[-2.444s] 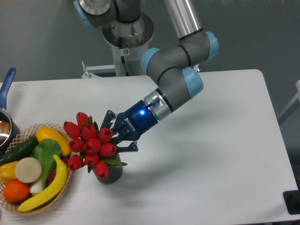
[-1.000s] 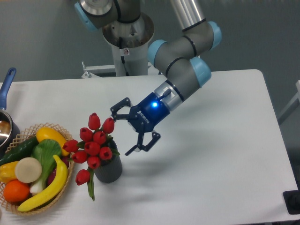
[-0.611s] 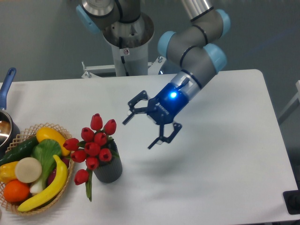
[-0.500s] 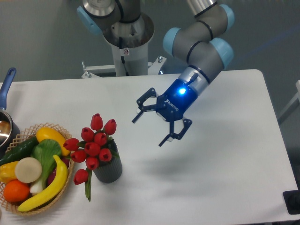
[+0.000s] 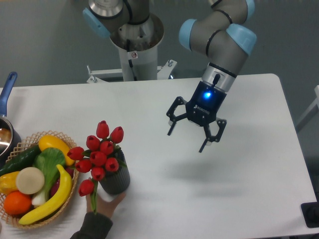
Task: Insert the flowers into the vase
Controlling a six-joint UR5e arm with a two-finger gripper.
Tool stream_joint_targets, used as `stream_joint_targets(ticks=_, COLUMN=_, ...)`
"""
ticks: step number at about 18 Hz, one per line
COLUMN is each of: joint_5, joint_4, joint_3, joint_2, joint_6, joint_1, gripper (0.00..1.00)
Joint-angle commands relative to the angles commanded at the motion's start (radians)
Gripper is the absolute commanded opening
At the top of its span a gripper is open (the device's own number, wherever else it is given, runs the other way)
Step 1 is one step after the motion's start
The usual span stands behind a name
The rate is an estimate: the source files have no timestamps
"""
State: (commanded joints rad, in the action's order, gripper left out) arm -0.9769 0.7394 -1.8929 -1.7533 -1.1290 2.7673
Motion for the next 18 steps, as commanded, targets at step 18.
stream_joint_targets(ticks=18, joint_5=-0.528, joint_4=0.138, joint_3=0.123, joint_2=-0.087, joint_6=-0.046, joint_1=-0.107, gripper=1.00)
